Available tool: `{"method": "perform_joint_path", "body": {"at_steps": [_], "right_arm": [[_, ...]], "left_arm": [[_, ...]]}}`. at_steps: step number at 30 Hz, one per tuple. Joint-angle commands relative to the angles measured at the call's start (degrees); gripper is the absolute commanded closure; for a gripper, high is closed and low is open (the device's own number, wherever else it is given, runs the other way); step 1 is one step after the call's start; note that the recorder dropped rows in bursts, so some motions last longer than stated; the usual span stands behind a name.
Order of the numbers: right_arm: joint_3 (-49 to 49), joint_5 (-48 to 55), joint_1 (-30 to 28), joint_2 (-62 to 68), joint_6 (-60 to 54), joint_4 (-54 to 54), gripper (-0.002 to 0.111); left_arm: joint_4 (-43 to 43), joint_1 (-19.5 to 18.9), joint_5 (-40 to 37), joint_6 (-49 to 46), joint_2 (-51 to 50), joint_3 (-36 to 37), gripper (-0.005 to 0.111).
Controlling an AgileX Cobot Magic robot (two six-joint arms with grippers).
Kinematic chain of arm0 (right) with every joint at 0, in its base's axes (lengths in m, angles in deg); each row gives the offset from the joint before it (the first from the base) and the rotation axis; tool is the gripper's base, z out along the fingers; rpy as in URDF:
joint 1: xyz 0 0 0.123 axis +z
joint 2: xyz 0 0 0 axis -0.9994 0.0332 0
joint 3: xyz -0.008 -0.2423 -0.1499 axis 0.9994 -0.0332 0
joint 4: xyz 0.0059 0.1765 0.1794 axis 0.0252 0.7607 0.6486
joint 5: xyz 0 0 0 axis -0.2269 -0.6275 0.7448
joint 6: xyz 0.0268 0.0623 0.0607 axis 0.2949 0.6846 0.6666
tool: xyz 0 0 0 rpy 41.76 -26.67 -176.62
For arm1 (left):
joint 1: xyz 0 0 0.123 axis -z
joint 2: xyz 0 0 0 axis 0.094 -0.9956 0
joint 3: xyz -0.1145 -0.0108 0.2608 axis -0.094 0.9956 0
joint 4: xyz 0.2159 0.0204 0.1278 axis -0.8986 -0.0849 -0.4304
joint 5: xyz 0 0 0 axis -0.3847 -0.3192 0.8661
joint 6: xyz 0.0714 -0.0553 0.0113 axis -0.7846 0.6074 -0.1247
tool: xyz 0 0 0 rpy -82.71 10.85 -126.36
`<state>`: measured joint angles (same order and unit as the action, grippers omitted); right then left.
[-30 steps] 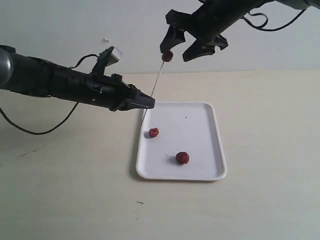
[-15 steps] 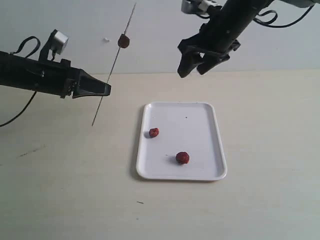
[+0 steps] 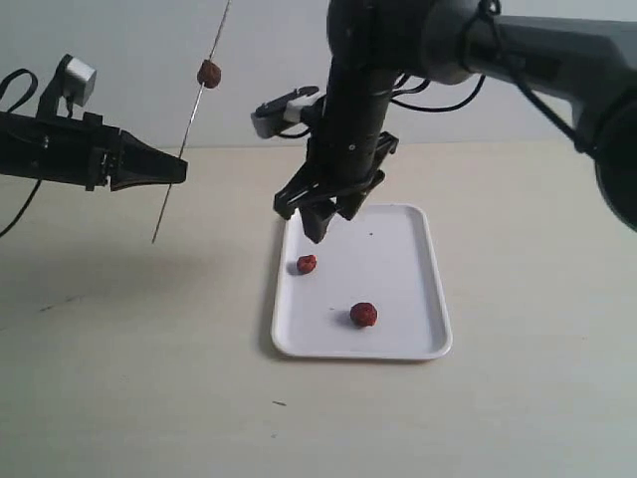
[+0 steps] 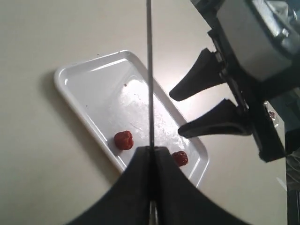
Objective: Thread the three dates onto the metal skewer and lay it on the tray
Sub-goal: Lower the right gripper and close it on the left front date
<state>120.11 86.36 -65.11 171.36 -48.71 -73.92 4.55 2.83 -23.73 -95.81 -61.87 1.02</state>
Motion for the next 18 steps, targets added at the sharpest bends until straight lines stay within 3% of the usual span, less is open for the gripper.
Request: {"method": "perform_joint_path", "body": {"at_steps": [1,18], "right_arm": [[-0.25,-0.26,2.77,2.28,2.74,-2.91,0.045],[-0.25,-12.17,3.04,8.76,3.81,-1.74,0.044]], "left_arm": [[0.32,-1.47,-1.24,0.06,0.68,-0.30,0.107],[0.91,-1.95,-1.24,0.06,0.68,-0.30,0.107]]}}
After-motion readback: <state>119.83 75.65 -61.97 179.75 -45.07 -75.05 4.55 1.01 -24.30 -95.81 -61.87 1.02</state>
